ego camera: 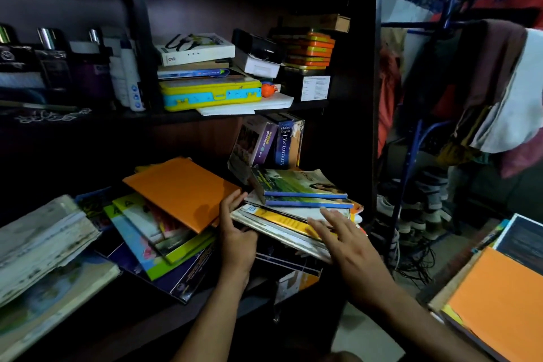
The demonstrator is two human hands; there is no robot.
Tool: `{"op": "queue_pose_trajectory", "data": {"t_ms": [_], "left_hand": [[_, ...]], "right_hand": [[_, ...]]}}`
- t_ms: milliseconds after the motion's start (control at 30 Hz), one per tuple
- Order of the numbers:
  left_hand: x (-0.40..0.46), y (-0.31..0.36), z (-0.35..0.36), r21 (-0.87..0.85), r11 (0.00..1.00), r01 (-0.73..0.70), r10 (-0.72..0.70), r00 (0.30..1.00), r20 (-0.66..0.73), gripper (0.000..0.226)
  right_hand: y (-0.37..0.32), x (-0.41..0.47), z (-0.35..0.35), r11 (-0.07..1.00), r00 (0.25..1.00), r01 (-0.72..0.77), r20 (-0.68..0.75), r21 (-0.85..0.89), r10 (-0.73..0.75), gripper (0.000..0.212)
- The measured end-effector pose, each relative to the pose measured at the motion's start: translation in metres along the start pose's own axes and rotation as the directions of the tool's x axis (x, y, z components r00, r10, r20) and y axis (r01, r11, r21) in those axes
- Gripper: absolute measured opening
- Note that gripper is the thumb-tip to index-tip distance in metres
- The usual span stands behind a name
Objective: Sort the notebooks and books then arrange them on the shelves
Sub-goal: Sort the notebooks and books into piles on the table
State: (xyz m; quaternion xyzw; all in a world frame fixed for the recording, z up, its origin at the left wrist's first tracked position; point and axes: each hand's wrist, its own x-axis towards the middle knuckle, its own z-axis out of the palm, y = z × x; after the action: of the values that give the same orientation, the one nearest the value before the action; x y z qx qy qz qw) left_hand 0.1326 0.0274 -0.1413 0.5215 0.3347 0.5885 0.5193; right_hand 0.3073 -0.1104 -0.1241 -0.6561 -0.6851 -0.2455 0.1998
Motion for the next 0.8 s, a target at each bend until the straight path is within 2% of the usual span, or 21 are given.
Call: {"op": "queue_pose_trajectory", "data": {"t_ms": [67,133,200,300,400,467,500,567,600,667,700,733,800], "left_hand": [[-0.002,0.001,0.001,0.009,1.000,-0.013,0.013,1.000,-0.006,0.090],[-0.002,-0.002,0.002,0.018,1.000,-0.021,0.021,1.000,-0.018,0.090],[-0.001,-0.002,0.002,0.029,1.000,-0.005,0.006,0.999,-0.043,0.093],[-0.001,-0.001,0.003,0.027,0.995,0.094,-0.091,0.992,-0.083,0.094],[-0.001,-0.003,0.001,0.013,0.986,0.164,-0.162,0.981,-0.108,0.076],[-0.002,0.004,-0.001,-0.200,0.959,0.202,-0.222,0.972,-0.082,0.050],[-0.004,0.013,-0.002,-0.336,0.910,0.242,-0.271,0.961,-0.043,0.040],[-0.010,0.024,-0.011,-0.541,0.754,0.373,-0.385,0.918,0.096,0.050],[-0.015,0.029,-0.019,-0.558,0.708,0.434,-0.414,0.894,0.170,0.056],[-0.023,0.038,-0.040,-0.468,0.653,0.596,-0.479,0.803,0.354,0.062],[-0.025,0.039,-0.049,-0.376,0.654,0.657,-0.538,0.753,0.380,0.063],[-0.028,0.039,-0.058,-0.311,0.666,0.679,-0.564,0.730,0.387,0.062],[-0.036,0.038,-0.065,-0.256,0.729,0.635,-0.571,0.770,0.283,0.051]], "right_hand": [[-0.002,-0.002,0.002,0.997,0.999,-0.022,0.030,-0.077,0.024,0.097],[0.000,-0.003,0.003,0.996,1.000,-0.018,-0.003,-0.088,0.017,0.090],[-0.002,-0.001,-0.002,0.998,0.999,-0.033,-0.025,-0.059,0.032,0.075],[-0.017,0.012,-0.011,0.998,0.999,-0.003,-0.053,-0.062,-0.001,0.046],[-0.037,0.033,-0.022,0.997,0.996,0.058,-0.063,-0.048,-0.061,0.055],[-0.054,0.047,-0.024,0.997,0.993,0.070,-0.094,-0.028,-0.072,0.055],[-0.063,0.052,-0.023,0.995,0.989,0.095,-0.110,-0.027,-0.098,0.049],[-0.084,0.055,-0.014,0.981,0.975,0.196,-0.100,-0.009,-0.196,0.033],[-0.093,0.051,-0.007,0.970,0.967,0.245,-0.074,0.000,-0.244,0.031],[-0.108,0.037,0.007,0.956,0.955,0.294,-0.039,0.018,-0.293,0.034],[-0.115,0.030,0.011,0.955,0.956,0.292,-0.025,0.053,-0.291,0.039],[-0.125,0.023,0.015,0.951,0.955,0.298,-0.032,0.088,-0.296,0.043],[-0.138,0.010,0.016,0.937,0.955,0.297,-0.042,0.184,-0.294,0.050]]}}
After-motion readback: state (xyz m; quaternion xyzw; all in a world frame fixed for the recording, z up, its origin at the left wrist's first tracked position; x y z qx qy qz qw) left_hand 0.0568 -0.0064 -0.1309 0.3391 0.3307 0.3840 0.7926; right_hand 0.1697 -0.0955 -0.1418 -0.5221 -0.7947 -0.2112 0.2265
